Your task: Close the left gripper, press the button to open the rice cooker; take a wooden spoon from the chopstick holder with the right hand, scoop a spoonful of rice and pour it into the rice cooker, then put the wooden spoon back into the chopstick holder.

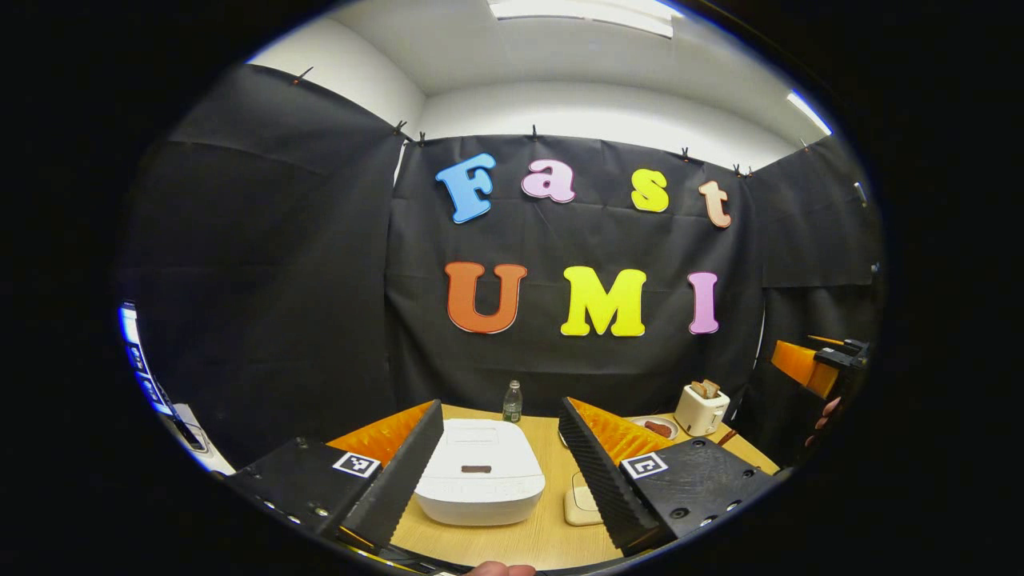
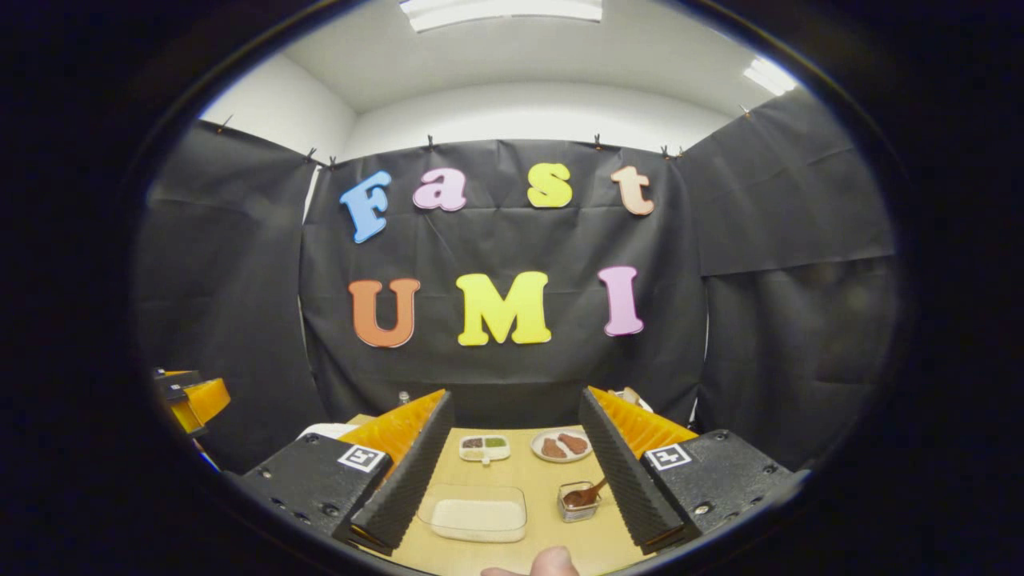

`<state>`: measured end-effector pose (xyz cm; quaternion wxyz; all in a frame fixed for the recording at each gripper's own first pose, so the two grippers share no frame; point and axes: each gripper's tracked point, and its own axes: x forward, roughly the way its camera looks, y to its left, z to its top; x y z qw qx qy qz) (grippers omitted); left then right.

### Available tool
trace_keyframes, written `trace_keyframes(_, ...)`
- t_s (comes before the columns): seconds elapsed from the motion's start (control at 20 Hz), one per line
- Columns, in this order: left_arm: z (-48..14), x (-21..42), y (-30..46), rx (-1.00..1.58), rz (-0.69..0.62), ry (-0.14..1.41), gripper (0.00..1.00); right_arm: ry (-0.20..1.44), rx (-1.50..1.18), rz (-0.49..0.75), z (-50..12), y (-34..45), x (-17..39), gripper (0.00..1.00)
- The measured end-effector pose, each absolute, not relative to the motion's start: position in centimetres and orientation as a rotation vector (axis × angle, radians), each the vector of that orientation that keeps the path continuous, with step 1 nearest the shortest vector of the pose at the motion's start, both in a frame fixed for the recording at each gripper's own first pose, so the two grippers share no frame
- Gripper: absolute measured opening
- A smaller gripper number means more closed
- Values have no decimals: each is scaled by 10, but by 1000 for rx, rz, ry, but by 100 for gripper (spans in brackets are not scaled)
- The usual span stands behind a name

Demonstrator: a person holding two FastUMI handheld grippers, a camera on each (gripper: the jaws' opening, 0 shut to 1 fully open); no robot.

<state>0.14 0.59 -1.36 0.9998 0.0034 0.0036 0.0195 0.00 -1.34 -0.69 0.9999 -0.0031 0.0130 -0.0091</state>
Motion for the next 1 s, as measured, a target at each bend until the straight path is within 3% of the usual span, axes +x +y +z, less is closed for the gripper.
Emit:
trace_keyframes(0.55,-34,-4,7,-41,26,17,94,67,-46,-20,-20,-14,-9,100)
trace_keyframes(1.0,-79,35,17,-87,65,182,94,129,-29,12,-40,-25,35,100)
